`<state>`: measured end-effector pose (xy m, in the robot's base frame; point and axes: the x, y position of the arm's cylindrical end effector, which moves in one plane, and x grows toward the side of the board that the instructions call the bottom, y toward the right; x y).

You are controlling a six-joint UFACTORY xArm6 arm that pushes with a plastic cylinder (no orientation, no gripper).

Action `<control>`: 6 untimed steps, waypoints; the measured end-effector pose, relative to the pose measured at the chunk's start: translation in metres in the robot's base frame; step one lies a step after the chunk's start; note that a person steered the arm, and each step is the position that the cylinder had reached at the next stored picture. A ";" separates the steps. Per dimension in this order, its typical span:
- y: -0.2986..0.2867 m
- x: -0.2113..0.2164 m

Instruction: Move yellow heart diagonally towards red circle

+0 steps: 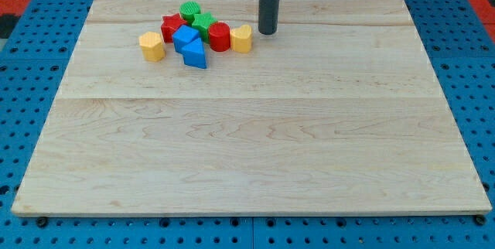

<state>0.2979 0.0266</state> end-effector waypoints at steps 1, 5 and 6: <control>0.000 0.015; -0.018 -0.020; -0.025 0.000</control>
